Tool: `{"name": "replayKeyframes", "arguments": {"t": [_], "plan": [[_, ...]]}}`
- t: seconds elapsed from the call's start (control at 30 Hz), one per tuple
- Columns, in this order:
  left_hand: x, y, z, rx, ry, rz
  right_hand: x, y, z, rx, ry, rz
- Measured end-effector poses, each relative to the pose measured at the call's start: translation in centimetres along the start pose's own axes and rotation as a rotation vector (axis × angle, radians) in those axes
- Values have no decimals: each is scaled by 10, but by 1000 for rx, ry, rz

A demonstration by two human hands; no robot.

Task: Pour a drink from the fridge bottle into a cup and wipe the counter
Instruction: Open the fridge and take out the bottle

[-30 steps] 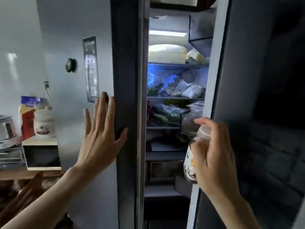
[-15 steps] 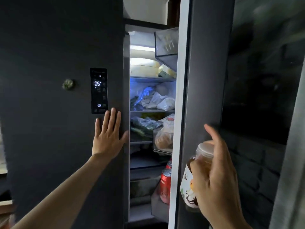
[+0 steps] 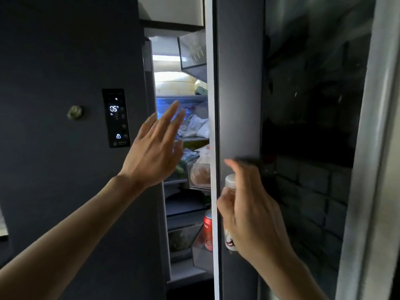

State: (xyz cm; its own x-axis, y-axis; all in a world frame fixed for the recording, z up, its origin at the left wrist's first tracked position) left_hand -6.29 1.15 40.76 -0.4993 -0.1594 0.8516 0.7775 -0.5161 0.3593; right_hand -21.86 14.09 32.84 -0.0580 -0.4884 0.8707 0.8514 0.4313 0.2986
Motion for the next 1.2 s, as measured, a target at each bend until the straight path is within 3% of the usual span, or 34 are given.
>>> {"name": "replayKeyframes", "arguments": {"t": [0.07,0.1,0.17,0.27,0.37,0.7,0.93,1.2], "plan": [[32,-46,49,-19,-243,-312,3,6,-7,-58,52,24],[45,-69,63,-21,-289,-423,4,9,-10,-81,69,33],[68,-111,70,49,-240,-597,5,16,-14,-140,91,56],[83,-143,37,292,26,-727,3,26,-14,-226,80,86],[84,-135,8,398,164,-720,-5,27,-14,-253,129,80],[50,-61,-27,502,225,-679,-6,21,-17,-205,103,70],[4,17,-96,574,330,-626,4,7,-50,-135,130,64],[-14,76,-153,576,274,-466,4,-22,-80,-27,252,114]]}}
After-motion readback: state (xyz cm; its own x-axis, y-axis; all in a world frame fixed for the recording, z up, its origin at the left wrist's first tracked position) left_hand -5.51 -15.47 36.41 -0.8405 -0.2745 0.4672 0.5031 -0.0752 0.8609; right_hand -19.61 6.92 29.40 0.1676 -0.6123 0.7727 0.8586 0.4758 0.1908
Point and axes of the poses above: each hand's wrist, its own x-axis towards the middle knuckle, its own z-axis out of the back of the hand, y = z × x, the point moved 5 cm from there along x, towards the middle knuckle, and after that the axes turned 7 degrees about x, right-handed, at the moved point
